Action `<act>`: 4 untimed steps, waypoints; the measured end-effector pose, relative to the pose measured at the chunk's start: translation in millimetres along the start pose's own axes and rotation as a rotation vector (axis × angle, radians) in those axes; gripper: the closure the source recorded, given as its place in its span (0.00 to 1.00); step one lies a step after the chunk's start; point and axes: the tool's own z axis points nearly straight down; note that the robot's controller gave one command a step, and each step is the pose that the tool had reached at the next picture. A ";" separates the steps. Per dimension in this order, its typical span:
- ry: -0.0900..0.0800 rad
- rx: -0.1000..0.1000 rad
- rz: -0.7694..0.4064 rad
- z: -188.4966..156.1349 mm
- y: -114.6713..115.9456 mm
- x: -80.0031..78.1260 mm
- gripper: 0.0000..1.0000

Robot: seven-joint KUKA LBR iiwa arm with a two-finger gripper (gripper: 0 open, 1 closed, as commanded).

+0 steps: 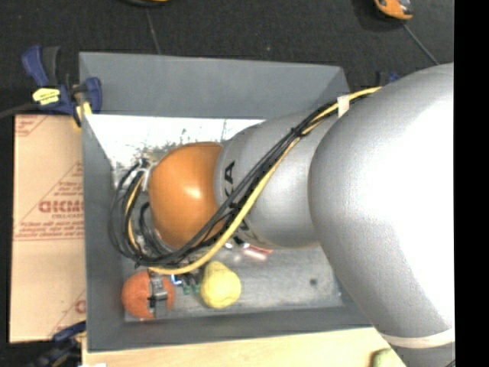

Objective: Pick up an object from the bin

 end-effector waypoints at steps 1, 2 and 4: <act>0.001 0.001 -0.009 -1.7 4.6 6.0 0.00; 0.000 0.000 -0.240 10.1 -0.3 14.2 0.00; -0.006 -0.002 -0.375 58.2 5.4 12.4 1.00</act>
Offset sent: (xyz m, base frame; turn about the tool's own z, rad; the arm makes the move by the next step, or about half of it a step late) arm -0.0147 -0.0014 -0.0099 -0.2406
